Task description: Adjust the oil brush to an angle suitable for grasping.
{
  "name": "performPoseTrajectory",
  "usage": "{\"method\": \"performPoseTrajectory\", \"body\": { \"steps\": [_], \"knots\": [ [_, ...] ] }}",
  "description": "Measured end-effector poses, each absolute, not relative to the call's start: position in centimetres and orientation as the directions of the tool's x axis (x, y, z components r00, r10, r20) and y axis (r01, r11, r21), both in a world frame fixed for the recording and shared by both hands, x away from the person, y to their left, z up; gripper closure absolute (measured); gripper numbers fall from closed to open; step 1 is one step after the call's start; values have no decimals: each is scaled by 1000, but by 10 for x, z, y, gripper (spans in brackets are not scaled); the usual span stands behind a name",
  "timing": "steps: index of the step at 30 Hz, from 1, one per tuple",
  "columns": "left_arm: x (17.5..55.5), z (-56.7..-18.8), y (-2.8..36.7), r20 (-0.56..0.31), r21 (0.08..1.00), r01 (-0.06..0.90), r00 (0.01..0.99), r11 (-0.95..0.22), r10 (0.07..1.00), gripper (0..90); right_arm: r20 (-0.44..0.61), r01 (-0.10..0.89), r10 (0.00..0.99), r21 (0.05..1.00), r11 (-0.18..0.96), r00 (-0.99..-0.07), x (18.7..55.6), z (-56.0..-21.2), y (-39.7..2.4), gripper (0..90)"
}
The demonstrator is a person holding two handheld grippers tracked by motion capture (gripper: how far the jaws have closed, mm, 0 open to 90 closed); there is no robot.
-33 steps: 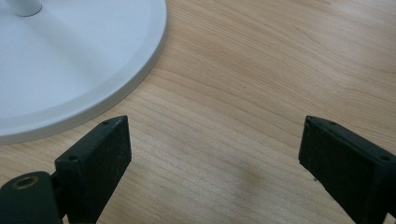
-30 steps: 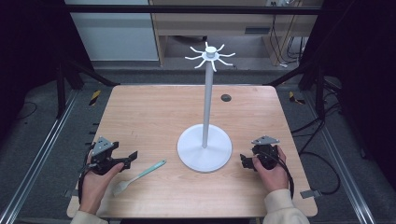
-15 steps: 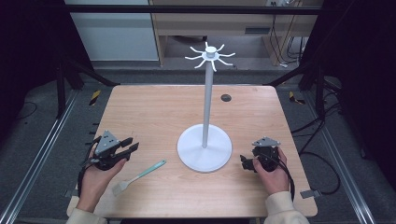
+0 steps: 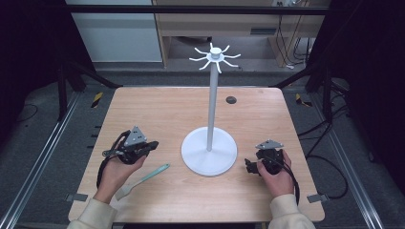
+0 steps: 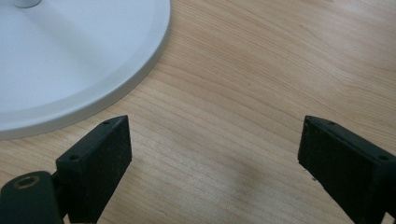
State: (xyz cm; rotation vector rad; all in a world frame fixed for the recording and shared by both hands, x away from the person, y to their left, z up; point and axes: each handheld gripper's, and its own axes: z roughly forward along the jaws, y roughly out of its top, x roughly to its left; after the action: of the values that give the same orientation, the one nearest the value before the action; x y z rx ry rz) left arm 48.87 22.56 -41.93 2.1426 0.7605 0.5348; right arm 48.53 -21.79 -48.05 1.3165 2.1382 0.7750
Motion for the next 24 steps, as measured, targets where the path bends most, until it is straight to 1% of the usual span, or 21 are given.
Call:
{"method": "performPoseTrajectory", "body": {
  "steps": [4, 7, 15, 19, 24],
  "knots": [
    [489, -428, 225, 109, 760, 371, 736, -533, 668, 900, -116, 613, 907, 701, 364, -406, 487, -480, -217, 105],
    [492, -434, 226, 84, 736, 402, 744, -545, 663, 900, -115, 611, 908, 705, 361, -404, 488, -480, -218, 104],
    [496, -453, 222, 50, 646, 467, 764, -604, 644, 900, -129, 616, 903, 690, 379, -410, 489, -481, -217, 105],
    [496, -464, 217, 57, 604, 471, 779, -643, 624, 900, -140, 615, 901, 687, 386, -410, 489, -480, -215, 105],
    [496, -469, 211, 55, 587, 472, 788, -658, 613, 900, -138, 617, 903, 687, 384, -407, 488, -480, -217, 105]
  ]
}}
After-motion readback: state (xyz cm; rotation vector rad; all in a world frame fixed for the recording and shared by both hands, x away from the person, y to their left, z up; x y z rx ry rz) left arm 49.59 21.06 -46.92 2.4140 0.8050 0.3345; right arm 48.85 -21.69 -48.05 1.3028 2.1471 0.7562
